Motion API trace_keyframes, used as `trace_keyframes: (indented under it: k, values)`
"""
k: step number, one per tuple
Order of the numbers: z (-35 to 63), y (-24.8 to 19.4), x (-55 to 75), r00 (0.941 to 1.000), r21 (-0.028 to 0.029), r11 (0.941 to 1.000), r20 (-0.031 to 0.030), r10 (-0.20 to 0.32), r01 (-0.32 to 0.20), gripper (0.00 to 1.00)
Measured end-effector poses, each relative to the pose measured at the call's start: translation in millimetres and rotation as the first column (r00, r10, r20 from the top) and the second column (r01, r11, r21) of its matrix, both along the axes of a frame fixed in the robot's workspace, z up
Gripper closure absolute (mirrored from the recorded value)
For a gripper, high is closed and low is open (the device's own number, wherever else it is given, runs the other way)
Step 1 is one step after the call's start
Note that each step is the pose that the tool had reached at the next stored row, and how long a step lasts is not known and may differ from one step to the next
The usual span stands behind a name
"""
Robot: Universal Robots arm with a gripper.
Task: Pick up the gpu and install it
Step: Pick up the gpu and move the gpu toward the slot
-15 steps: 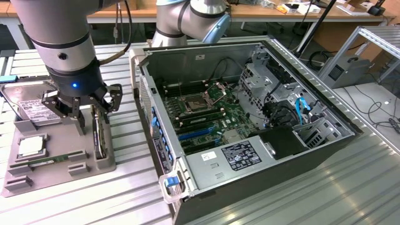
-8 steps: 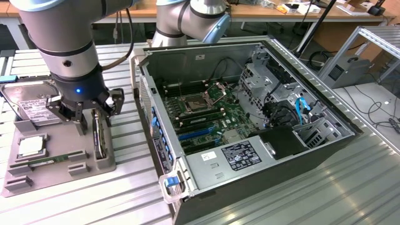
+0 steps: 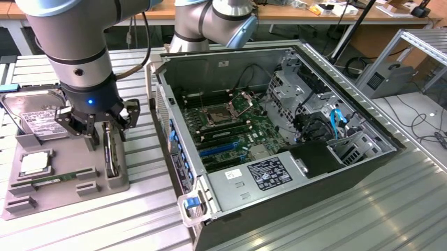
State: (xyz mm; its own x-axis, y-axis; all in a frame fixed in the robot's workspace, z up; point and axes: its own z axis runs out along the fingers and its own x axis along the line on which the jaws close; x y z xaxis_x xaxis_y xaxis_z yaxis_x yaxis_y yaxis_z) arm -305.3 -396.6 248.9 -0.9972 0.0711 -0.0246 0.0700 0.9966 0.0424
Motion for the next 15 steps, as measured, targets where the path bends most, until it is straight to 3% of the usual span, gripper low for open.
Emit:
trace_keyframes:
  k: [8,11,15]
  values:
    - [0.0,0.1,0.0,1.0,0.0,1.0,0.0,0.0,0.0,0.45]
    - [0.0,0.1,0.0,1.0,0.0001,1.0,0.0001,0.0,0.0,0.65]
    - [0.0,0.1,0.0,1.0,0.0,1.0,0.0,0.0,0.0,0.73]
